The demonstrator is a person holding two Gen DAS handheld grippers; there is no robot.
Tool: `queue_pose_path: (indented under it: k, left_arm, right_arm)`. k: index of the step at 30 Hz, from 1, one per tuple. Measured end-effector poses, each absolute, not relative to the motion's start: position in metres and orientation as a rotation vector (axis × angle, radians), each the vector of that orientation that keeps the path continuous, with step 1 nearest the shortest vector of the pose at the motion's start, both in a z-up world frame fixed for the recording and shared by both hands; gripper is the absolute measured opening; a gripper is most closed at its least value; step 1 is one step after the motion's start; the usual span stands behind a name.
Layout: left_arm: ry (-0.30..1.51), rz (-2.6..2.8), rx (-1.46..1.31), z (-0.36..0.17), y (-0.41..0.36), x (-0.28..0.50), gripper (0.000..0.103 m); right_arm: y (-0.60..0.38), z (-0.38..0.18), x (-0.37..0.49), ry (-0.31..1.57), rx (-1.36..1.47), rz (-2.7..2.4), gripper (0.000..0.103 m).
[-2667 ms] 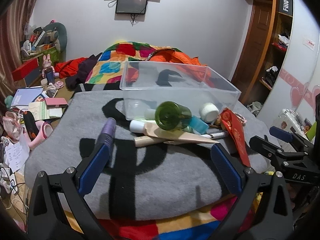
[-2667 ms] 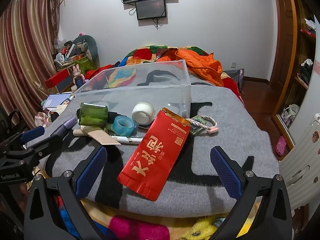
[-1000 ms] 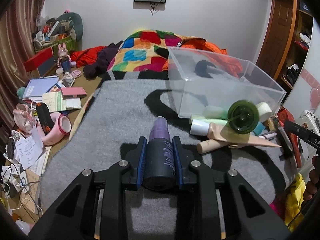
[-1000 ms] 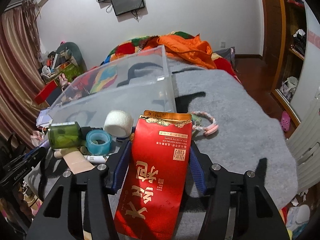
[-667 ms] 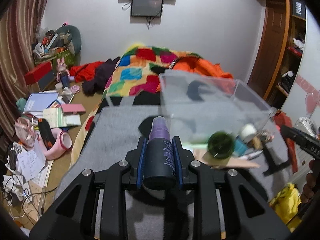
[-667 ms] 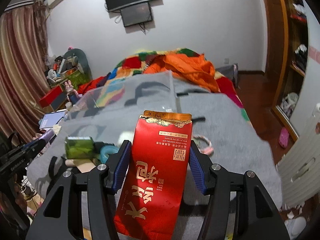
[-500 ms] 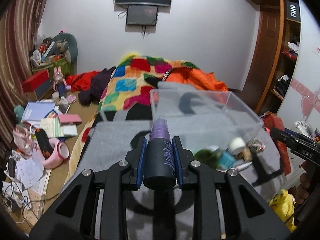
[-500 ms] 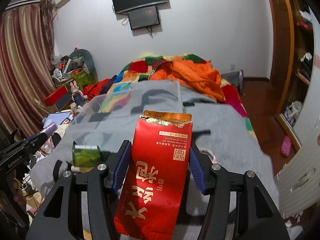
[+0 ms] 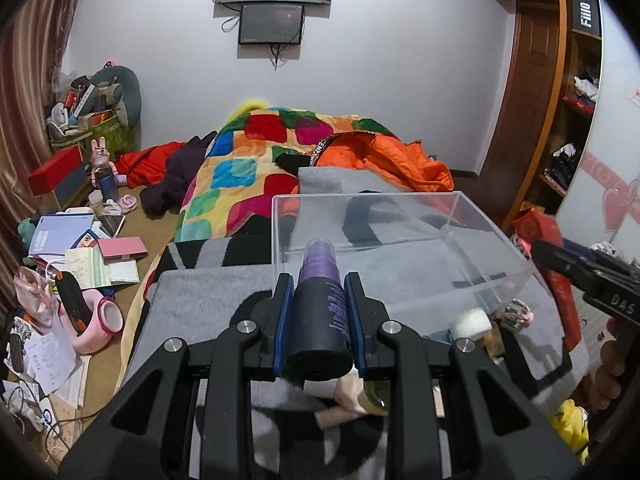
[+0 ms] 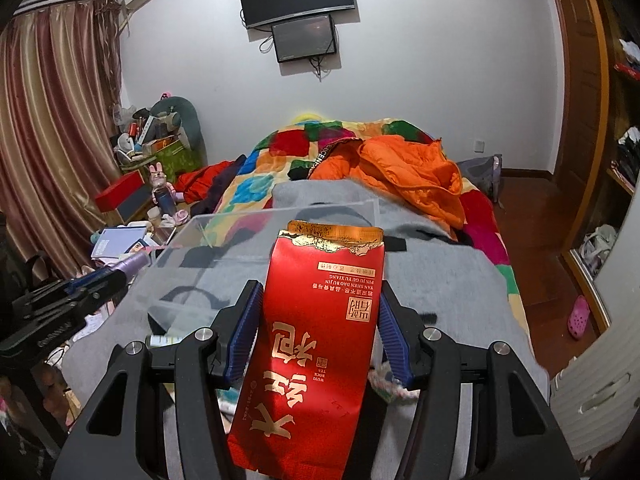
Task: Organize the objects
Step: 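Lift and carry spray bottle with left tool while right carries red packet over box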
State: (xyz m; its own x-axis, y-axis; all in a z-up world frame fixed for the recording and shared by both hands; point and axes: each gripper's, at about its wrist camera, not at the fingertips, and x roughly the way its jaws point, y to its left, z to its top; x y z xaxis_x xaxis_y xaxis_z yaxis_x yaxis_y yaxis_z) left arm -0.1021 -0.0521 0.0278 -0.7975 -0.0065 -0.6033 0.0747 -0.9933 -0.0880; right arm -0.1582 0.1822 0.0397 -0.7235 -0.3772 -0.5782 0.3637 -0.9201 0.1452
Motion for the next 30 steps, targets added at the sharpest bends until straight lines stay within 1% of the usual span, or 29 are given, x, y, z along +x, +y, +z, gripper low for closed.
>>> queue_pose_path:
  k: [12,23,30]
  left_arm:
    - [0.16,-2.952,1.031,0.03,-0.049,-0.142,0.025]
    - [0.127,-2.938,1.109,0.018,-0.041,-0.173,0.025]
    - [0.119,-2.926,1.144,0.009,-0.037,-0.186,0.025]
  right_arm:
    - [0.154,0.046,-0.206,0.009,0.895,-2.557,0.052]
    - [0.134,0.024,-0.245,0.094,1.006,-2.51,0.052]
    - [0.123,0.008,-0.252,0.145,1.065,-2.487,0.052]
